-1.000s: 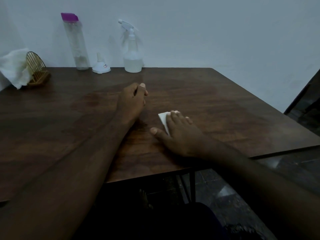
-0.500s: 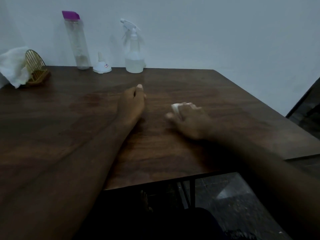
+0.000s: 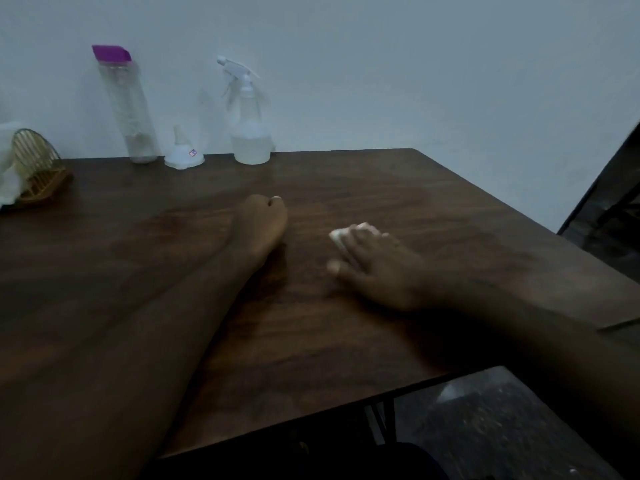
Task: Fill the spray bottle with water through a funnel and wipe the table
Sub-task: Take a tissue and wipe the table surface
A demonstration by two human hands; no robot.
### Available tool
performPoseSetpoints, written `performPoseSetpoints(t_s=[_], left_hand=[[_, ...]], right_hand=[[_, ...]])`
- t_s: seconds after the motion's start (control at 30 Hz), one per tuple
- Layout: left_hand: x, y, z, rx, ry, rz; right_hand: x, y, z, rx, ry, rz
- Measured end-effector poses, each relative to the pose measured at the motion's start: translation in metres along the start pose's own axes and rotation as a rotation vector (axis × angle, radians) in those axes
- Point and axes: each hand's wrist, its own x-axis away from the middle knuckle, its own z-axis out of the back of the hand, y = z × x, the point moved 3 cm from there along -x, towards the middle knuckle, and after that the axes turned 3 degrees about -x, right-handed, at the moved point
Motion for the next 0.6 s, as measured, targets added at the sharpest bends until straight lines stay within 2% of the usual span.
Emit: performPoseSetpoints(t_s=[0.03, 0.1, 0.2, 0.23, 0.27, 0.3, 0.37, 0.43, 0.47, 0.5, 0.53, 0.6], left_hand=[[0.000, -0.002, 0.001, 0.021, 0.014, -0.019], [0.003, -0.004, 0.002, 0.077, 0.022, -0.074], [0.004, -0.002, 0.004, 0.165, 0.020, -0.115], [0.004, -0.002, 0.005, 0.197, 0.022, -0.104], [0.003, -0.002, 0.006, 0.236, 0.022, -0.090], [0.002, -0.002, 0.008, 0.270, 0.027, -0.081], [0.000, -0.004, 0.014, 0.295, 0.054, -0.095], [-0.001, -0.004, 0.022, 0.245, 0.101, -0.130], [-0.003, -0.006, 0.027, 0.222, 0.129, -0.148], [-0.005, -0.007, 0.032, 0.221, 0.149, -0.159], [-0.008, -0.010, 0.035, 0.237, 0.161, -0.158], [-0.011, -0.017, 0.037, 0.275, 0.165, -0.109]], right_hand=[[0.008, -0.004, 0.002, -0.006, -0.052, 0.081], [0.008, 0.030, 0.014, -0.033, -0.076, 0.028], [-0.019, 0.096, 0.025, -0.004, 0.024, -0.458], [-0.031, 0.098, 0.024, 0.012, 0.053, -0.567], [-0.044, 0.085, 0.021, 0.003, 0.068, -0.571], [-0.054, 0.060, 0.017, -0.018, 0.067, -0.475], [-0.054, -0.013, 0.005, -0.081, 0.050, -0.118], [-0.033, -0.080, -0.004, -0.056, -0.062, 0.282], [-0.027, -0.093, -0.005, -0.004, -0.134, 0.398], [-0.030, -0.089, -0.003, 0.025, -0.180, 0.447], [-0.043, -0.075, -0.001, 0.021, -0.187, 0.411], [-0.078, -0.027, 0.006, -0.010, -0.129, 0.120]])
